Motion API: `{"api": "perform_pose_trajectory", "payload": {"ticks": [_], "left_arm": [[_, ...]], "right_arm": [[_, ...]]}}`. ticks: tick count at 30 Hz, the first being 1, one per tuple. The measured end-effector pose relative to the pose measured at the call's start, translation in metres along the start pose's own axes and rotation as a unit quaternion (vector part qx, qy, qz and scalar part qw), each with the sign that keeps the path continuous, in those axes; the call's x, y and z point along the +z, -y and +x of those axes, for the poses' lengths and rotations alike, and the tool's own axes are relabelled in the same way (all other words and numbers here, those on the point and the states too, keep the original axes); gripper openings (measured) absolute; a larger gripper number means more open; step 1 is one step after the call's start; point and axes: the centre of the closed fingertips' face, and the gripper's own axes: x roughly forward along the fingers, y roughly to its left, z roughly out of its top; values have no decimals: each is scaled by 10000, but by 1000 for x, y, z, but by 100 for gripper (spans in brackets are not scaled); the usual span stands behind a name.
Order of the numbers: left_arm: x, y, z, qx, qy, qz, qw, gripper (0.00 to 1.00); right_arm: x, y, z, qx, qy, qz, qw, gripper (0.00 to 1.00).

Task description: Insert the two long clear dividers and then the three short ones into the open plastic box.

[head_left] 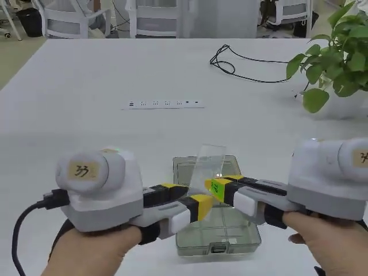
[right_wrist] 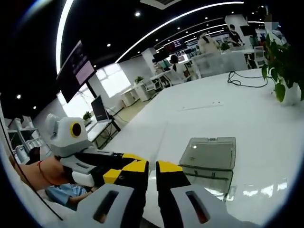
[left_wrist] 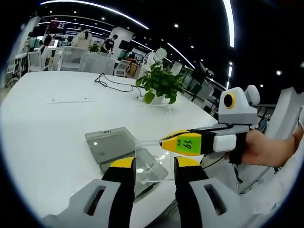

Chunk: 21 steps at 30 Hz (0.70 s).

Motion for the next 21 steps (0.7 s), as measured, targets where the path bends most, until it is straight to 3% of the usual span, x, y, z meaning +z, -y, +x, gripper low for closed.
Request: {"api": "perform_pose_trajectory", "payload": {"ticks": [8, 15, 21], "left_arm": [[0, 5, 2, -70, 51, -100, 9999, 33], [-1, 7, 1, -178, 86, 74, 9998, 36], [-9, 0, -6, -218, -56, 302, 9993, 42]], "right_arm": [[3, -1, 0, -71, 27, 41, 10000, 7], [7, 4, -3, -112, -4, 144, 9998, 7], [13, 17, -9, -237, -92, 196, 9995, 7]]}}
